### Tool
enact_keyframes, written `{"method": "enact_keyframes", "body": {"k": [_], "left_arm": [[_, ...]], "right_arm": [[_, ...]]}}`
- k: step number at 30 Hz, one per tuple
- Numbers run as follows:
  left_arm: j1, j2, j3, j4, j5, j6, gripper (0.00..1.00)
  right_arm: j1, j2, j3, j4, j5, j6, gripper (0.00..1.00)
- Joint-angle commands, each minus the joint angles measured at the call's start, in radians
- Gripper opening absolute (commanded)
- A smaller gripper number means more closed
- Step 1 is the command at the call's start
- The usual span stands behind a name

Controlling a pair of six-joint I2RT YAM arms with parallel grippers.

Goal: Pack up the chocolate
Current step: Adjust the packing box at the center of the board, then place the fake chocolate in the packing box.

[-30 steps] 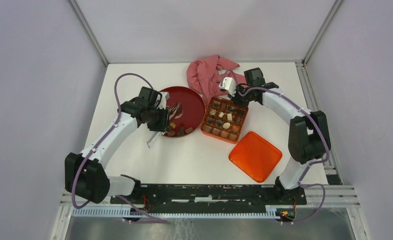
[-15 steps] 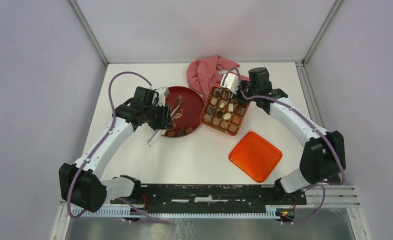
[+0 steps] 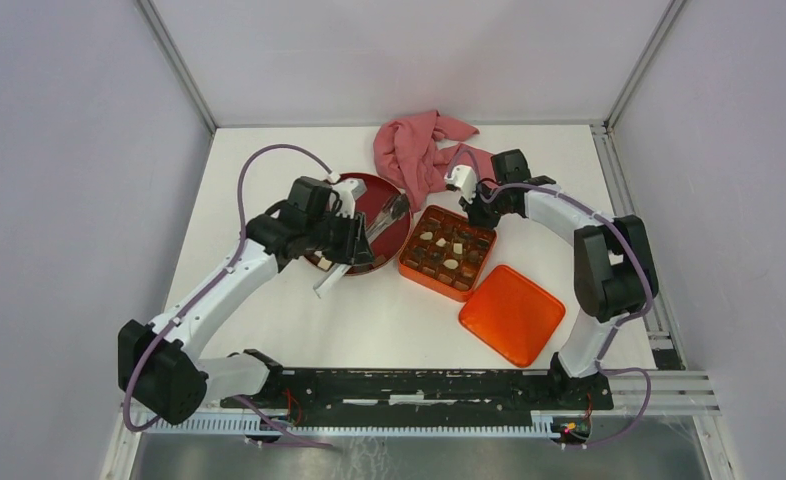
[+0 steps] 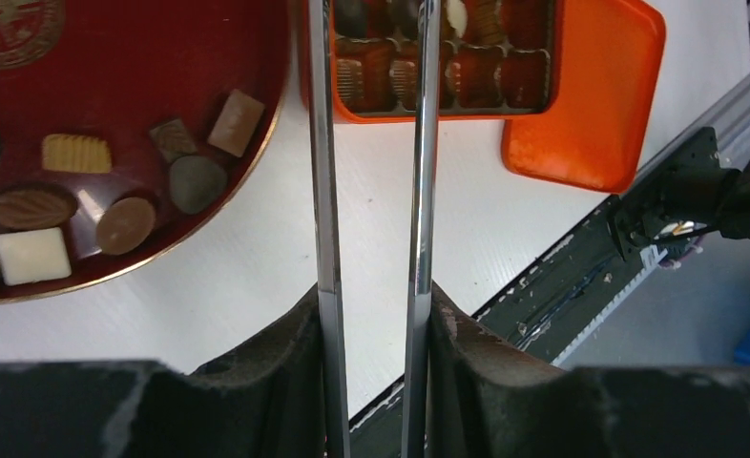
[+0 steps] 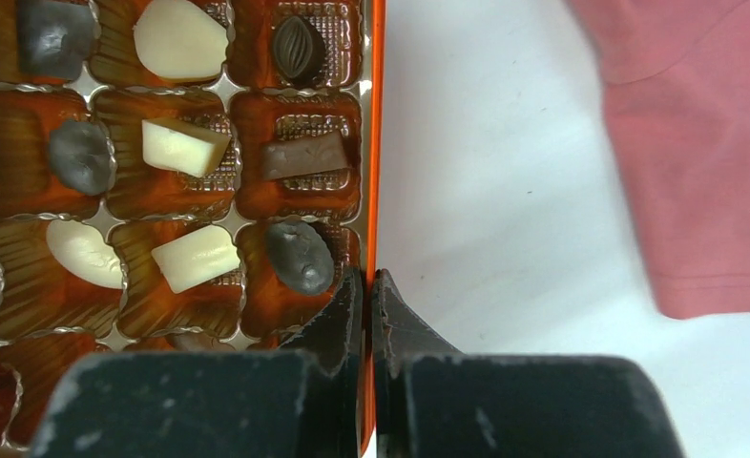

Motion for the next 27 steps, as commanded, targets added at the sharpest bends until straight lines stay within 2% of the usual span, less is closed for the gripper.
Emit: {"method": "enact_keyframes", "body": {"k": [1,7,11,14,17,27], "left_arm": [[-0.081,0.022,0.007,0.109,0.016,-0.077,0.02],[-0.214,0.072,0.008,0.157,-0.016,-0.124,0.02],[-0.282,0.096,0.004,0.186,-0.031,-0.152,0.02],[-0.327,0.124,0.015,0.197,-0.047,-0.164,0.02],[-0.361,0.158,0.031,0.203,-0.061,-0.171,0.02],[-0.446,0.275,0.104,0.174,-0.131,-0.166,0.02]], "right_arm": [[-0.02,0.049,0.064,0.001,-0.063,0.028,0.02],[-0.039,0.064,0.052,-0.002,-0.103,0.04,0.25],[-0.061,0.025,0.048,-0.014,-0.149,0.048,0.48],[-0.08,-0.02,0.036,-0.01,-0.163,0.049,0.6],[-0.102,-0.072,0.016,-0.001,-0.171,0.055,0.64],[-0.176,-0.161,-0.057,0.045,-0.23,0.079,0.64]]}}
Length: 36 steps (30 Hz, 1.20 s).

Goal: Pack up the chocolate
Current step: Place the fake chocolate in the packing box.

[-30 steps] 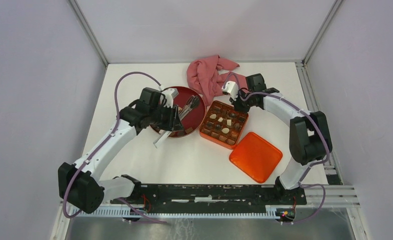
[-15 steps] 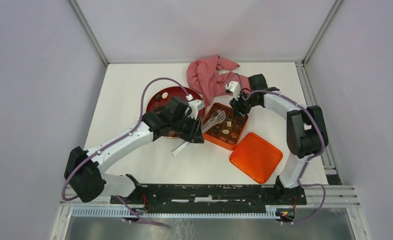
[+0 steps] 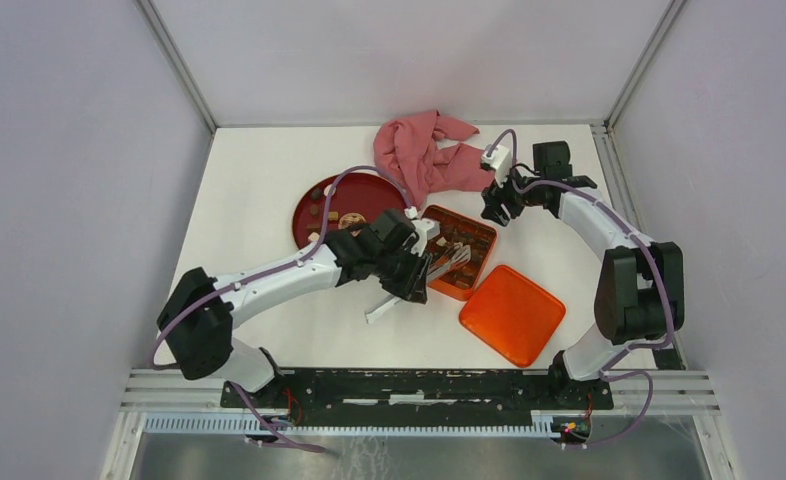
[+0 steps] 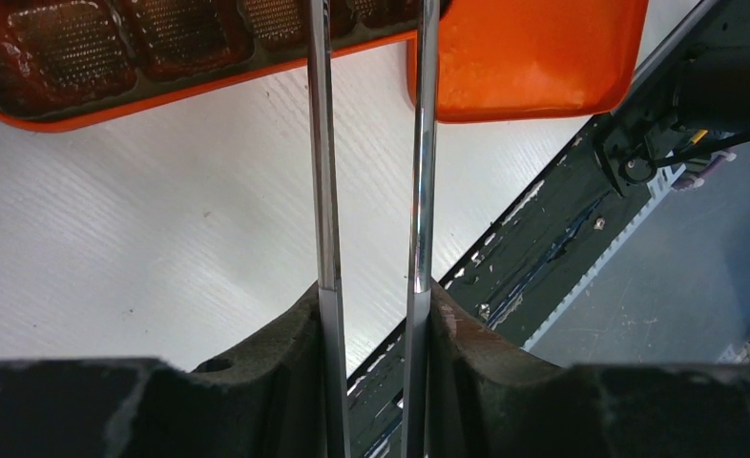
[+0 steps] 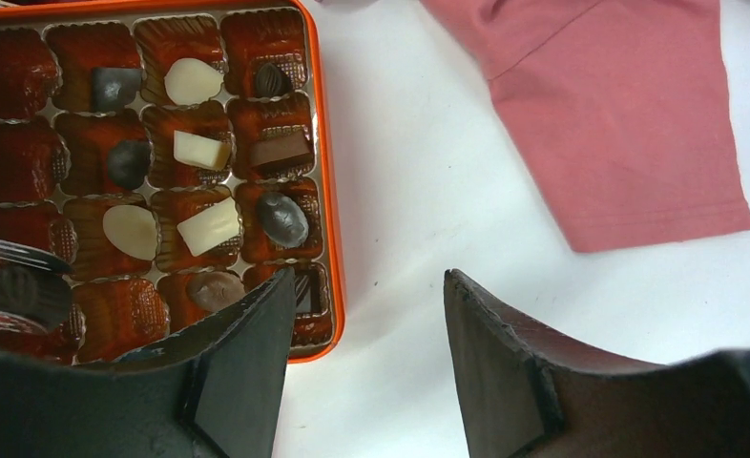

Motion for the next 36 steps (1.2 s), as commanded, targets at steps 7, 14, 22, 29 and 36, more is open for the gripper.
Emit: {"method": "enact_keyframes", "body": {"k": [7,14,22,29,36], "left_arm": [[-0.054,0.108,0.119,0.026,-0.06,-0.025,0.02],[-0.059,0.148,0.147,0.012,-0.07,-0.015,0.1],[-0.066,0.174,0.164,-0.012,-0.075,-0.011,0.35],[-0.069,0.183,0.181,-0.022,-0.079,-0.01,0.42],[-0.067,0.175,0.193,-0.026,-0.081,-0.009,0.46]], "right_arm": [[-0.03,-0.023,-0.026,0.021,-0.07,0.009,0.64],[-0.038,-0.021,-0.028,0.015,-0.084,0.004,0.64],[-0.046,-0.022,-0.03,0.01,-0.096,-0.002,0.64],[-0.051,-0.022,-0.03,0.004,-0.105,-0.006,0.64],[-0.054,-0.026,-0.029,-0.002,-0.116,-0.009,0.64]]}}
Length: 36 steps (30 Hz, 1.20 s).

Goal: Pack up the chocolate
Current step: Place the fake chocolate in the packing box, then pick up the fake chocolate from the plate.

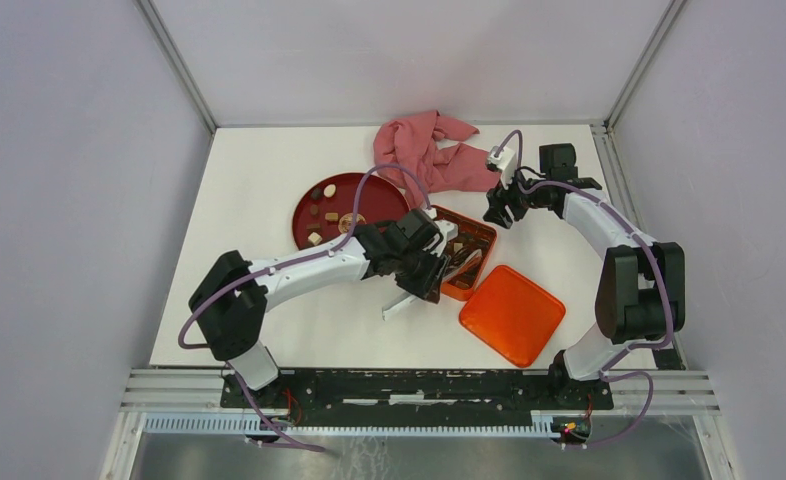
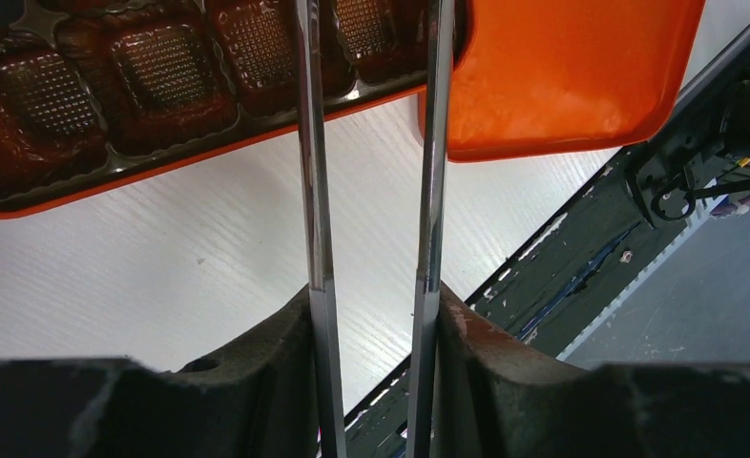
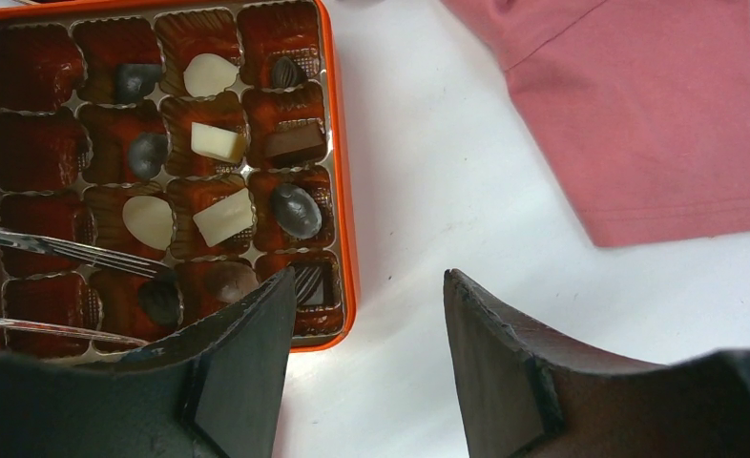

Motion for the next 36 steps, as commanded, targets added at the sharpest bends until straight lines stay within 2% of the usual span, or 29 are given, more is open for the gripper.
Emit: {"method": "enact_keyframes", "body": {"k": [1,11,15,18,23,26,36], "left_arm": [[-0.008,-0.014,0.052,0.005,-0.01,-0.009,0.46],[0.027,-0.127,0.072,-0.062,-0.153,0.0,0.42],[0.171,-0.222,0.028,-0.111,-0.134,0.027,0.42],[0.34,-0.302,-0.009,-0.138,-0.1,0.059,0.43],[0.546,-0.333,-0.022,-0.234,-0.13,0.119,0.45],[0.59,-0.326,-0.024,-0.274,-0.172,0.139,0.46],[0.64,-0.271,-0.015,-0.349,-0.266,0.211,0.51]], "right_arm": [[-0.005,-0.02,-0.003,-0.001,-0.037,-0.009,0.64],[-0.005,-0.042,-0.002,-0.005,-0.056,-0.006,0.64],[-0.006,-0.079,0.011,-0.008,-0.078,0.024,0.64],[-0.005,-0.126,0.016,-0.008,-0.104,0.05,0.64],[-0.005,-0.229,-0.055,0.042,-0.168,0.093,0.65],[-0.006,-0.268,-0.103,0.086,-0.188,0.097,0.66],[0.013,-0.254,-0.108,0.03,-0.233,0.031,0.66]]}}
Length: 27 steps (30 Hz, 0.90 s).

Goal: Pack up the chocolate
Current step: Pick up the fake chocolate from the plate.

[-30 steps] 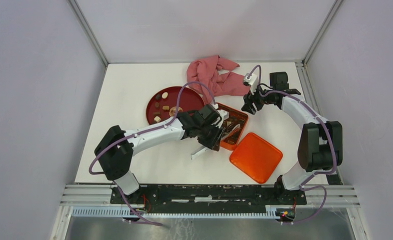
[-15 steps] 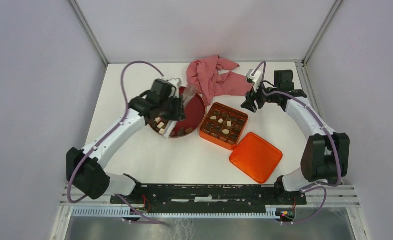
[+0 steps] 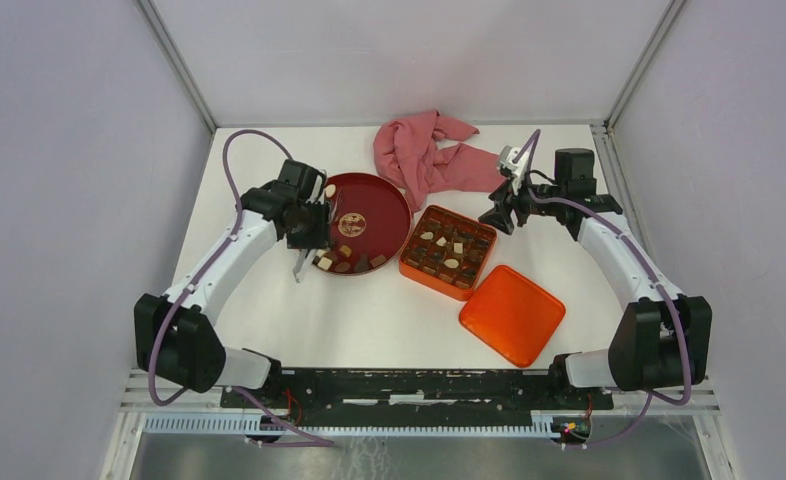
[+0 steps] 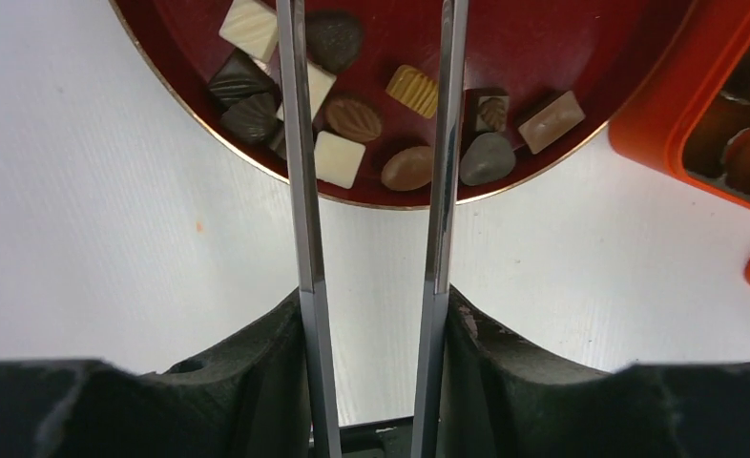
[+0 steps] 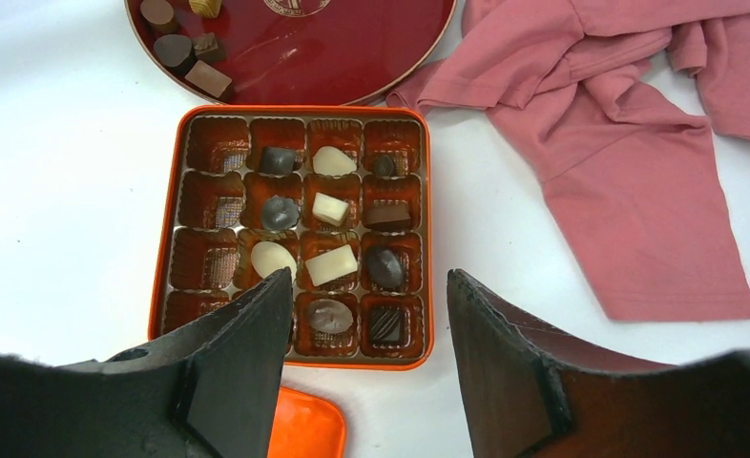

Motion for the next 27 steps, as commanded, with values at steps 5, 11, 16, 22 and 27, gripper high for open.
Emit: {"method": "enact_keyframes", "body": {"k": [5,11,16,22,27], "left_arm": [[0.056,0.063,0.035,-0.015,-0.031,0.118,0.51],[0.061,0.108,0.037,0.015,0.0,0.114,0.52],[0.067,0.147,0.042,0.031,0.001,0.116,0.52],[0.079,0.184,0.065,0.033,0.001,0.118,0.52],[0.081,0.222,0.092,0.02,-0.004,0.122,0.52]], "right_arm": [[0.022,0.007,-0.013,0.001,-0.038,-0.034,0.66],[0.023,0.025,-0.013,-0.008,-0.038,-0.047,0.66],[0.032,0.038,-0.004,-0.031,-0.04,-0.069,0.67],[0.037,0.04,-0.002,-0.039,-0.038,-0.082,0.67],[0.036,0.043,0.0,-0.046,-0.035,-0.09,0.67]]}}
